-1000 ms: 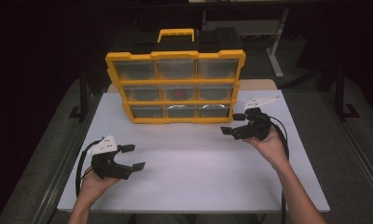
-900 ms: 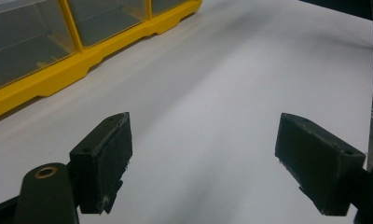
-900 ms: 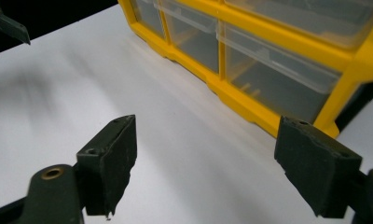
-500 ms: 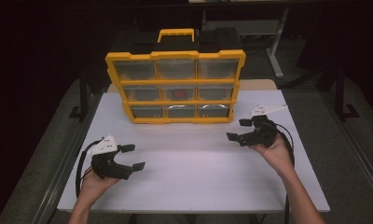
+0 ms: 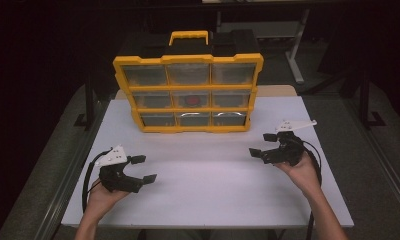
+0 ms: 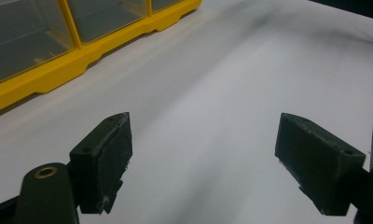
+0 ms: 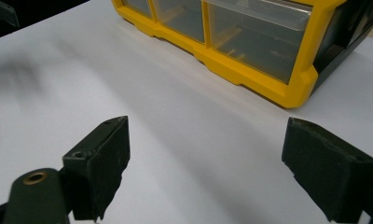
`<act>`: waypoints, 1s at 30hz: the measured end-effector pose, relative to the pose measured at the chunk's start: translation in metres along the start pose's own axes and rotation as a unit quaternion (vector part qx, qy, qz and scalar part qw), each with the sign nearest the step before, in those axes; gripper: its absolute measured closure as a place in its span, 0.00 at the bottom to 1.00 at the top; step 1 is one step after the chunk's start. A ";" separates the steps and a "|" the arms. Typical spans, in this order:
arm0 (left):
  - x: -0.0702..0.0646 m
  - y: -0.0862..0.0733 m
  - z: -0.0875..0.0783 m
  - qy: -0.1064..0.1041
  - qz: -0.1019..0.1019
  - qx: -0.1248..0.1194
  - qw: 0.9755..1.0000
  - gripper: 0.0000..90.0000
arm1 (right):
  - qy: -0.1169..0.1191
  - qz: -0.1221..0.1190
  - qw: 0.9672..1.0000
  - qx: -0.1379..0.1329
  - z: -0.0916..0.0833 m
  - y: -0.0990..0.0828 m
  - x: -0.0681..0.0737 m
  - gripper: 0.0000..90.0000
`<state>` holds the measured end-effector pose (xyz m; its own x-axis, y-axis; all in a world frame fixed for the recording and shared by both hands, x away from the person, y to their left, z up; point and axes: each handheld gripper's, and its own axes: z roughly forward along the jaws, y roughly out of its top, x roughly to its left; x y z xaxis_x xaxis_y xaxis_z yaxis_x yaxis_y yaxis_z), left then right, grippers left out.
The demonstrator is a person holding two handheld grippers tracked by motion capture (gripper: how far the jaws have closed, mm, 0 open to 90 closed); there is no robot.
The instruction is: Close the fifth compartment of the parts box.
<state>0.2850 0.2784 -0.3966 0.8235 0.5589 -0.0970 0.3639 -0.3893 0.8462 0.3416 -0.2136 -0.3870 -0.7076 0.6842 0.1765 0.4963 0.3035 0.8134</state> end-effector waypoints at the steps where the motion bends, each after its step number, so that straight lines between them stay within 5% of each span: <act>1: 0.000 0.000 0.000 -0.001 -0.001 0.000 1.000 0.21 | -0.001 0.000 1.000 -0.002 -0.001 -0.001 0.000 0.16; 30: -0.001 -0.006 0.005 -0.006 -0.007 0.003 1.000 0.21 | -0.017 0.012 1.000 -0.002 -0.025 -0.038 0.002 0.15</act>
<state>0.2845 0.2769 -0.4037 0.8234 0.5555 -0.1158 0.3788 -0.3862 0.8410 0.3088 -0.2408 -0.4033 -0.6777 0.7138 0.1767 0.5109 0.2844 0.8112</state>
